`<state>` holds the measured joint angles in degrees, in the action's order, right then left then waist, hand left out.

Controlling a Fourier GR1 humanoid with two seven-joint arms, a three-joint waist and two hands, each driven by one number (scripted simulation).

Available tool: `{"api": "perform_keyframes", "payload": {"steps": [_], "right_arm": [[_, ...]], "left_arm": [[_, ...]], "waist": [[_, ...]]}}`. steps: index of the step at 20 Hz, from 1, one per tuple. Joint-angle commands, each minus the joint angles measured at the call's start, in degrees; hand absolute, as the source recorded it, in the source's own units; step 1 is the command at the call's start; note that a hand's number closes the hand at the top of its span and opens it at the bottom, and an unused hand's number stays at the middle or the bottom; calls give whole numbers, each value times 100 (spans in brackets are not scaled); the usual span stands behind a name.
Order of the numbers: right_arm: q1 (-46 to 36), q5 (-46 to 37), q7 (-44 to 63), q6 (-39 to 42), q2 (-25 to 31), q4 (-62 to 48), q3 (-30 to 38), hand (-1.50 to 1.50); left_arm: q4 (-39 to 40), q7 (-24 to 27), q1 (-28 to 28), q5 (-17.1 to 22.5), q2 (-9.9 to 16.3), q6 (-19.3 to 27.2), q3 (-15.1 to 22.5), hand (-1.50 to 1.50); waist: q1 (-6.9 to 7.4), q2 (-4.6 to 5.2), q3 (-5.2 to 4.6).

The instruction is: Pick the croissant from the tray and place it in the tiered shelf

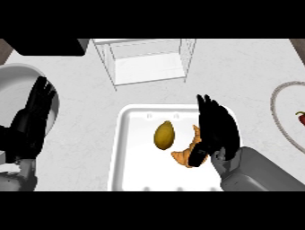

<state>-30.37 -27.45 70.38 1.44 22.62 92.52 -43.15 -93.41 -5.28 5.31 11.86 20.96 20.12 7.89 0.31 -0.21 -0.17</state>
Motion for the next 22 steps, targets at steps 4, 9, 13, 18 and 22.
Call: {"api": "perform_keyframes", "payload": {"steps": [4, 9, 13, 18, 22], "right_arm": [[0, -404, 1330, 383, -460, -83, 212, -150], [382, -786, 1038, 345, -761, -341, 169, -150], [403, -937, 985, 512, -1157, -621, 279, -150], [1218, -1439, 459, 212, -910, -494, 250, -150], [1189, -1857, 280, 49, -1522, -848, 339, -150]], "left_arm": [[-246, -22, -240, -43, 61, -86, -86, 0], [-267, -120, -260, -47, -46, -60, -141, 0], [-313, -255, -39, -55, 115, -227, -252, 0], [-292, -114, -334, 36, 11, -337, -365, 0], [-349, -277, -92, -246, -159, -163, -279, 0]], "waist": [[-22, 0, 10], [-27, 9, 13], [-12, 12, 13], [-37, 6, 14], [-9, 14, 17]]}}
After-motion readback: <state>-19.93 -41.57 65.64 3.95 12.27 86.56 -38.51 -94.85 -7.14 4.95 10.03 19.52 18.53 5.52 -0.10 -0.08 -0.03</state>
